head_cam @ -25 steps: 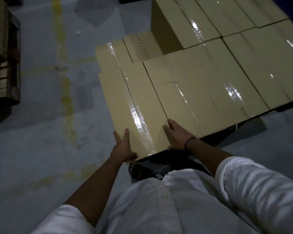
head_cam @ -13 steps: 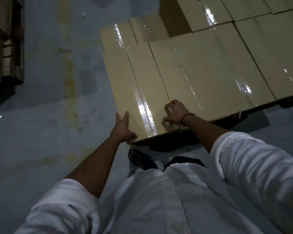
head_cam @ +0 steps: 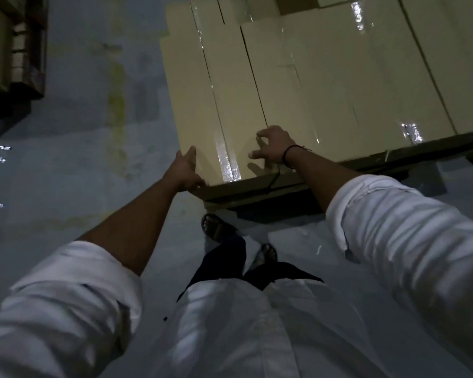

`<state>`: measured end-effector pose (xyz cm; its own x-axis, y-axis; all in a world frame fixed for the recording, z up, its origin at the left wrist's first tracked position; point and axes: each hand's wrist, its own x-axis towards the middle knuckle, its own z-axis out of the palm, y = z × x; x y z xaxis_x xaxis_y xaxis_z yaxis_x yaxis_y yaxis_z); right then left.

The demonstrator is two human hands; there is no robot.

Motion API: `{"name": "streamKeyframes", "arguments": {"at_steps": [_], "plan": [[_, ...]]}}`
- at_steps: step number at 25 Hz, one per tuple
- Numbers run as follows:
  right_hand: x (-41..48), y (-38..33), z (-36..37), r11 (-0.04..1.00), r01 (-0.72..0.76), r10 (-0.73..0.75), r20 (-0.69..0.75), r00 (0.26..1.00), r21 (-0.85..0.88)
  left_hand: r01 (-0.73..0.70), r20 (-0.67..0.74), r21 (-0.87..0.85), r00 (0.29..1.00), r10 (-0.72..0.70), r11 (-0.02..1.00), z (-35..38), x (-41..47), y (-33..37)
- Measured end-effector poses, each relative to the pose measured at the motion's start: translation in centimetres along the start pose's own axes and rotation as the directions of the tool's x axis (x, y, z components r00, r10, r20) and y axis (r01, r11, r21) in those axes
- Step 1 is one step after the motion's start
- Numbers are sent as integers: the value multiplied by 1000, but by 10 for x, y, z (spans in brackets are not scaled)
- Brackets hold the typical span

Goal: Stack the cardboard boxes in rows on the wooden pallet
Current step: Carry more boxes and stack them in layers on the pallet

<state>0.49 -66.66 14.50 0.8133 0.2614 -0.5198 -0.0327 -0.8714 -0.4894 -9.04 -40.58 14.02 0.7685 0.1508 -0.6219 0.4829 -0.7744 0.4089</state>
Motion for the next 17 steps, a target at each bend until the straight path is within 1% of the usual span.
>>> {"name": "streamKeyframes", "arguments": {"at_steps": [4,10,12,15,17], "plan": [[-7,6,4,999,2,-1,-3,1000,51,-7,-7,17,1000,7,1000,5,-6,-2],[-24,10,12,1000,20,-20,18,1000,20,-24,26,42,999,23,999,8,-14,-4],[-27,11,13,997,40,-38,41,998,-59,-17,34,44,999,16,999,8,-14,-3],[-31,17,17,952,121,-100,88,991,-281,-17,37,59,999,15,998,10,-14,-3],[-32,21,18,932,152,-125,103,987,-329,-19,33,66,999,17,998,10,-15,-5]]}}
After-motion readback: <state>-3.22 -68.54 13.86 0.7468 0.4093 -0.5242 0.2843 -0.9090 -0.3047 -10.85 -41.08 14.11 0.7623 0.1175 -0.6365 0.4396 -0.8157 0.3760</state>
